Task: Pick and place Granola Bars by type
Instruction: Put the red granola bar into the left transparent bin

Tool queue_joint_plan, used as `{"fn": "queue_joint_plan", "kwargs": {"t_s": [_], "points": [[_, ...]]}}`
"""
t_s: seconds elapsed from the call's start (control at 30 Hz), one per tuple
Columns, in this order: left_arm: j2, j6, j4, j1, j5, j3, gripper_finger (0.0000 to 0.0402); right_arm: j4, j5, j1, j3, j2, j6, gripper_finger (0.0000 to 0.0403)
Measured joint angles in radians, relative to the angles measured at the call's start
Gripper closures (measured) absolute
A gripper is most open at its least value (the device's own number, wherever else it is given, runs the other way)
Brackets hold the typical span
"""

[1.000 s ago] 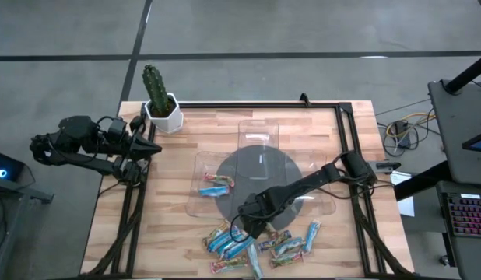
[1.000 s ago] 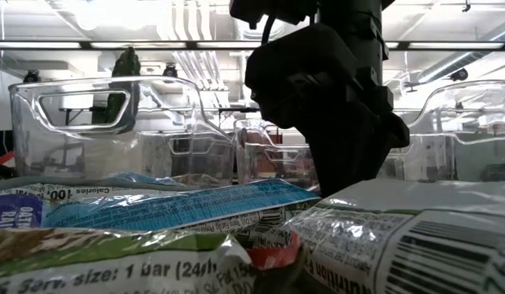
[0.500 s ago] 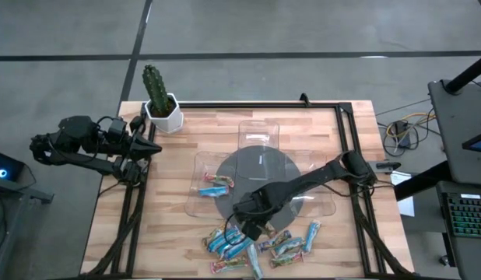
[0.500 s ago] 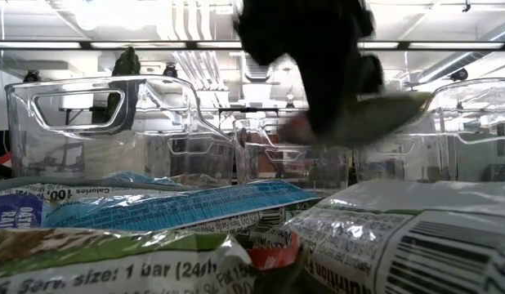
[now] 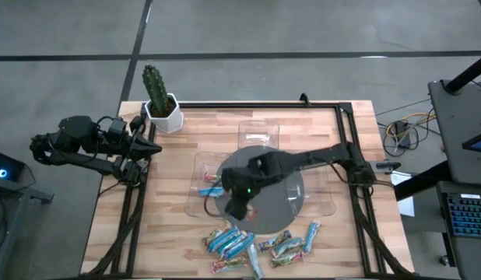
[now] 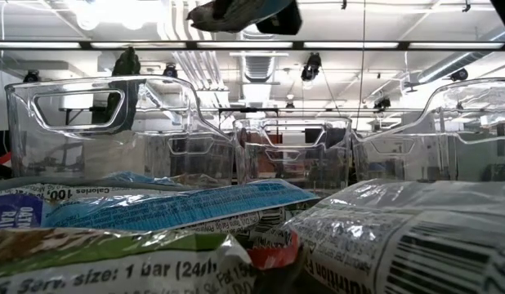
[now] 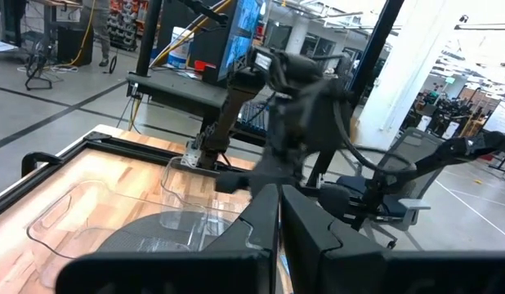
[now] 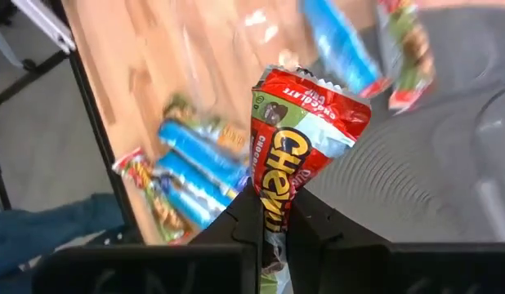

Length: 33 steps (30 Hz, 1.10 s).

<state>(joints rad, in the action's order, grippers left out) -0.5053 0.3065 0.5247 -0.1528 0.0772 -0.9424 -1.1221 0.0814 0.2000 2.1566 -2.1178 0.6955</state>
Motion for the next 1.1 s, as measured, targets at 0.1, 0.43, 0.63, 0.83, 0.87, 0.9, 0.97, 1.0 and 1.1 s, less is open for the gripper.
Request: {"fn": "queue_joint_plan", "kwargs": {"t_s": [0.1,0.43,0.63,0.83,0.87,0.9,0.97,1.0,1.1], "points": [[0.000,0.000,0.000,0.000,0.000,0.000,0.0402,-0.004,0.008,-0.044,0.010,0.000,-0.035,0.0381],[0.000,0.000,0.000,0.000,0.001,0.000,0.0402,0.127,0.079,-0.143,-0.001,0.000,-0.071,0.0381],[0.000,0.000,0.000,0.000,0.015,0.000,0.0402,0.275,0.080,-0.176,-0.006,-0.004,-0.044,0.0381],[0.000,0.001,0.000,0.000,0.016,0.000,0.0402,0.321,0.078,-0.185,-0.003,-0.034,-0.023,0.0381],[0.000,0.001,0.000,0.000,0.016,0.000,0.0402,0.335,0.078,-0.186,-0.003,-0.040,-0.016,0.0381],[0.000,0.001,0.000,0.000,0.017,0.000,0.0402,0.350,0.078,-0.187,-0.003,-0.043,-0.006,0.0381],[0.000,0.000,0.000,0.000,0.019,0.000,0.0402,0.367,0.077,-0.190,-0.005,-0.049,0.010,0.0381],[0.000,0.000,0.000,0.000,0.019,0.000,0.0402,0.384,0.076,-0.191,-0.005,-0.052,0.016,0.0380],[0.000,0.001,0.000,0.000,0.019,0.000,0.0402,0.384,0.077,-0.191,-0.006,-0.056,0.024,0.0380]]}}
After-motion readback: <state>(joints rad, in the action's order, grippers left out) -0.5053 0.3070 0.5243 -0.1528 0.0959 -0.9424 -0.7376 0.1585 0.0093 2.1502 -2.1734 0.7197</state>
